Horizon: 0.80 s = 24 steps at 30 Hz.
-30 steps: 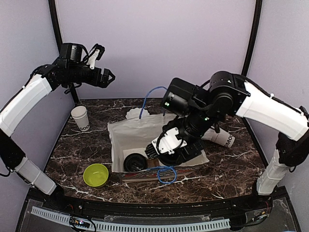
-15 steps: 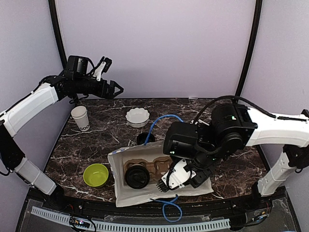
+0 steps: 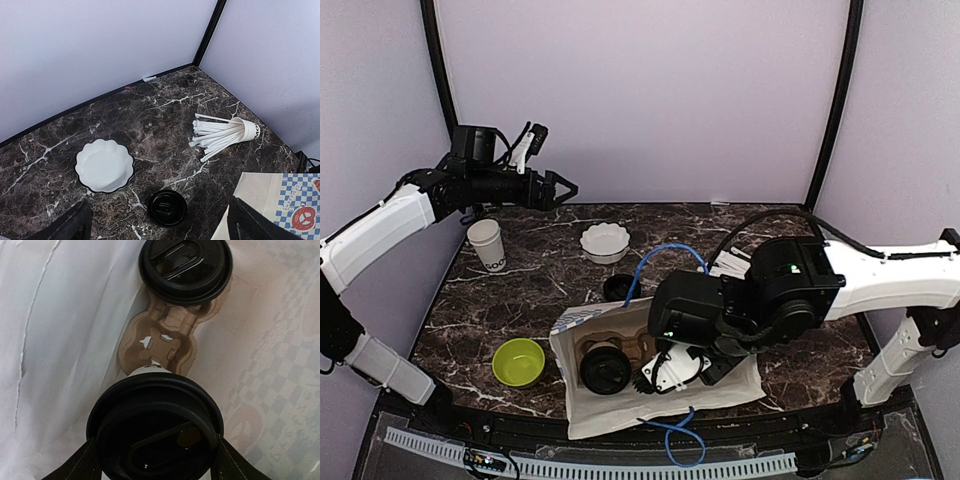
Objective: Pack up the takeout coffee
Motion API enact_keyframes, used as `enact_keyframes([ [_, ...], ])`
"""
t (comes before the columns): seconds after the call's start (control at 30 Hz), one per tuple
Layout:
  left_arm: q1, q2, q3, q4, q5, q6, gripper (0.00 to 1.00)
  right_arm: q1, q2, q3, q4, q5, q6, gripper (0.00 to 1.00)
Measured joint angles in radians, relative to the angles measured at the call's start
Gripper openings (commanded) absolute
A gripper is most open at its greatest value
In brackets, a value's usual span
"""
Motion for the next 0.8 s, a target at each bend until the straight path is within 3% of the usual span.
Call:
enact_keyframes([
  [0.8, 0.0, -0.064, -0.093, 0.069, 0.032, -0.045, 0.96, 0.003, -0.124, -0.251, 0.305, -0.055, -0.235, 0.51],
])
